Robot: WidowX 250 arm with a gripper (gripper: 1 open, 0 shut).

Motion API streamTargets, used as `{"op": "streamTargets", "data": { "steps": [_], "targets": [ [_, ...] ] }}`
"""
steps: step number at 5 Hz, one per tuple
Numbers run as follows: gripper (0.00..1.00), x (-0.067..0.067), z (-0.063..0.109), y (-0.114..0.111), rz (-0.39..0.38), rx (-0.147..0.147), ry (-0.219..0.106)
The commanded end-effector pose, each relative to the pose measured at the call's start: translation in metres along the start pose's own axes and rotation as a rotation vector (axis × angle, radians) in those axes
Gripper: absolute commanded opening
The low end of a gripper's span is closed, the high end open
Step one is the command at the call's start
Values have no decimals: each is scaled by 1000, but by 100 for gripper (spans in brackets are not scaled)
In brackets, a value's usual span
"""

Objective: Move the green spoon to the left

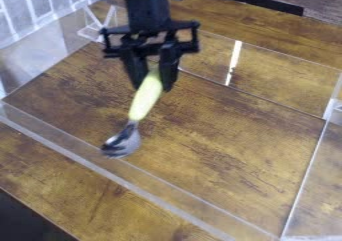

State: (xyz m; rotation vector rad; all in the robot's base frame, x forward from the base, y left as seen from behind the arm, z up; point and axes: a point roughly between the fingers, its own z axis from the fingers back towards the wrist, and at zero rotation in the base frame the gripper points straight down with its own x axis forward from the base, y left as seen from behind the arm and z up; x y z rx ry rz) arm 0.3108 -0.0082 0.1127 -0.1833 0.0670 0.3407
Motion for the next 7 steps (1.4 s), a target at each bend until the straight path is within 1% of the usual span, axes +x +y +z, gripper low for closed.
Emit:
{"op": "streamTargets", "data": {
  "steps": [1,2,3,4,5,7],
  "targets": [
    [0,-5,14,25,5,18,-97],
    [0,-5,7,56,32,31,-117],
    [0,-3,-5,69,65,39,-124],
    [0,-3,-17,71,62,56,-125],
    [0,1,-16,80,-4,68,-122],
    [0,12,-12,100,-110,85,-123]
  ]
}}
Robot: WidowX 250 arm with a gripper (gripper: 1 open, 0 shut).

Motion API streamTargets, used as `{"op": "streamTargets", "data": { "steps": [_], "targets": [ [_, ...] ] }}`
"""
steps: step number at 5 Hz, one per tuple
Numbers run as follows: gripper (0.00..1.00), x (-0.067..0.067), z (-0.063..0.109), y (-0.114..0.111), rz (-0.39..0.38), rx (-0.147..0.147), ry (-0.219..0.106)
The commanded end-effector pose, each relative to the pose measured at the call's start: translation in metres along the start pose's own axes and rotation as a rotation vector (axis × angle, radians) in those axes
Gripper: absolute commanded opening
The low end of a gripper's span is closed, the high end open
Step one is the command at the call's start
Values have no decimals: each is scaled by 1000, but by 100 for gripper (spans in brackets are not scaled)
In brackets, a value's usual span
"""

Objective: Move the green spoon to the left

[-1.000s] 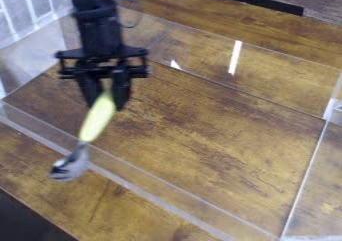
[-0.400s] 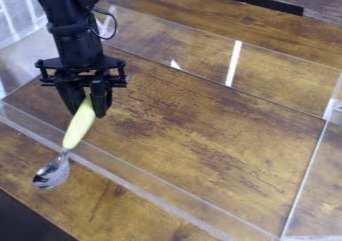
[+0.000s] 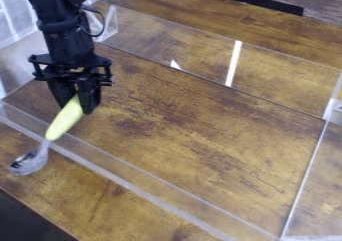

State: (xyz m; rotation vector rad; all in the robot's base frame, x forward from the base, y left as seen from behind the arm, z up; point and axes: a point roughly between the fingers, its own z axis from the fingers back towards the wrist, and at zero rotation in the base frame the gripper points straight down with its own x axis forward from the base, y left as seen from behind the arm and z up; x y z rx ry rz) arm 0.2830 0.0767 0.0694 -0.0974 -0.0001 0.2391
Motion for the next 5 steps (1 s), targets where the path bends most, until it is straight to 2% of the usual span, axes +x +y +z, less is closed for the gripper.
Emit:
{"op": "streamTargets", "data": {
  "steps": [1,2,4,5],
  "targets": [
    [0,18,7,14,27,14,-62],
    [0,30,0,19,69,11,-76],
    [0,41,-5,39,-36,-11,-74],
    [0,51,-7,40,-55,-16,-69]
  ]
}}
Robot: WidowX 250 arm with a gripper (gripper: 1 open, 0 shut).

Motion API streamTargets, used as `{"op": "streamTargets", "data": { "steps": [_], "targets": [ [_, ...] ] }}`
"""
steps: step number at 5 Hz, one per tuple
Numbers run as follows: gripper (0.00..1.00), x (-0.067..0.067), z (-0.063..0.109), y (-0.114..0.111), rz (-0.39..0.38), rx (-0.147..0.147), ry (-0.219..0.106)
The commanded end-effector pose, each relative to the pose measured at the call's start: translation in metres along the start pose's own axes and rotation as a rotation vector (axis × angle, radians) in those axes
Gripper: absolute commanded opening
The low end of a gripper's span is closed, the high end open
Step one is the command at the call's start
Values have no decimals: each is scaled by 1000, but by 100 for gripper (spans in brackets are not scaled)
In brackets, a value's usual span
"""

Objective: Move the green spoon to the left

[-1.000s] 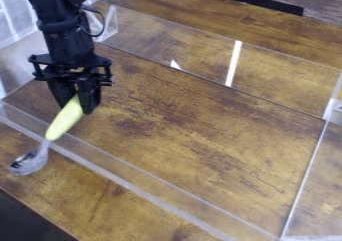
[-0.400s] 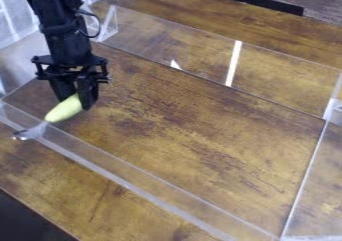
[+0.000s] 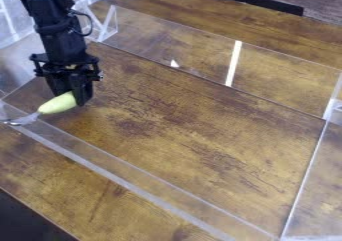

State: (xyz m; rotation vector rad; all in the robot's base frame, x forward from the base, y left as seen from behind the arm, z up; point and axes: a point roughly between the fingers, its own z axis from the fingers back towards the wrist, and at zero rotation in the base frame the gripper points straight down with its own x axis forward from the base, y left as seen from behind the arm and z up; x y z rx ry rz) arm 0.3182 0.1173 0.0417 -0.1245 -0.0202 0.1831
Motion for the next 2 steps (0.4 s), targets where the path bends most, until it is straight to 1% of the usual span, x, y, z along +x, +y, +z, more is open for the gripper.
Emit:
{"op": "streamTargets", "data": {
  "steps": [1,2],
  "targets": [
    [0,15,16,7,-16,8,-48],
    [0,16,7,8,-18,4,-42]
  ]
}}
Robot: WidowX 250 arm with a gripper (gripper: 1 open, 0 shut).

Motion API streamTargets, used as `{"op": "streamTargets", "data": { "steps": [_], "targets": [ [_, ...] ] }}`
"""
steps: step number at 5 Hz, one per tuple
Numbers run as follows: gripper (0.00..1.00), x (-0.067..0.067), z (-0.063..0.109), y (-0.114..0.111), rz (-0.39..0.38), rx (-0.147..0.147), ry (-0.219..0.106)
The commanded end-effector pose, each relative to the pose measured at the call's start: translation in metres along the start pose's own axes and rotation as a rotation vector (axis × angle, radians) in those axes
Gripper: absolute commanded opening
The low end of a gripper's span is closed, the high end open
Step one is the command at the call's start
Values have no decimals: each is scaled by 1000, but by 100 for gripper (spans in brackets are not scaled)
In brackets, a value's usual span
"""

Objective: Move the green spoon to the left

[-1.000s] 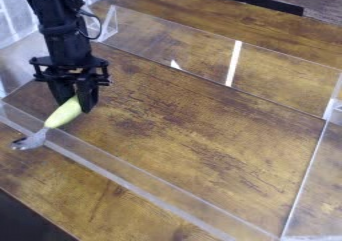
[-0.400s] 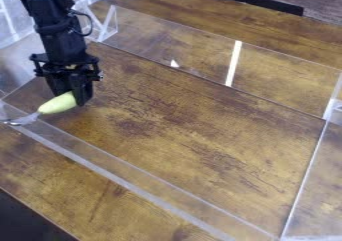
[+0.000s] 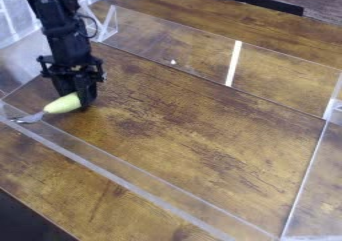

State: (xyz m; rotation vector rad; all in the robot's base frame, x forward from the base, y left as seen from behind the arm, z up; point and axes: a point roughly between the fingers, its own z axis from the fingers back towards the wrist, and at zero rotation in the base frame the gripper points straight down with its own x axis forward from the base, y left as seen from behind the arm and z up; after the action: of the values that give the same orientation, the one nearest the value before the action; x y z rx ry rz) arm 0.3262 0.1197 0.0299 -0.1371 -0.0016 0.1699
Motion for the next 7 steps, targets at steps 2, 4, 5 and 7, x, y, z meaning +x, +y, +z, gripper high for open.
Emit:
{"op": "streamTargets", "data": {
  "steps": [2,4,5,7],
  "targets": [
    [0,0,13,2,-37,2,-57],
    [0,-14,11,-4,-84,-7,-45],
    [0,-17,10,1,-112,-12,-39],
    [100,-25,29,-7,-10,-18,-46]
  ]
}}
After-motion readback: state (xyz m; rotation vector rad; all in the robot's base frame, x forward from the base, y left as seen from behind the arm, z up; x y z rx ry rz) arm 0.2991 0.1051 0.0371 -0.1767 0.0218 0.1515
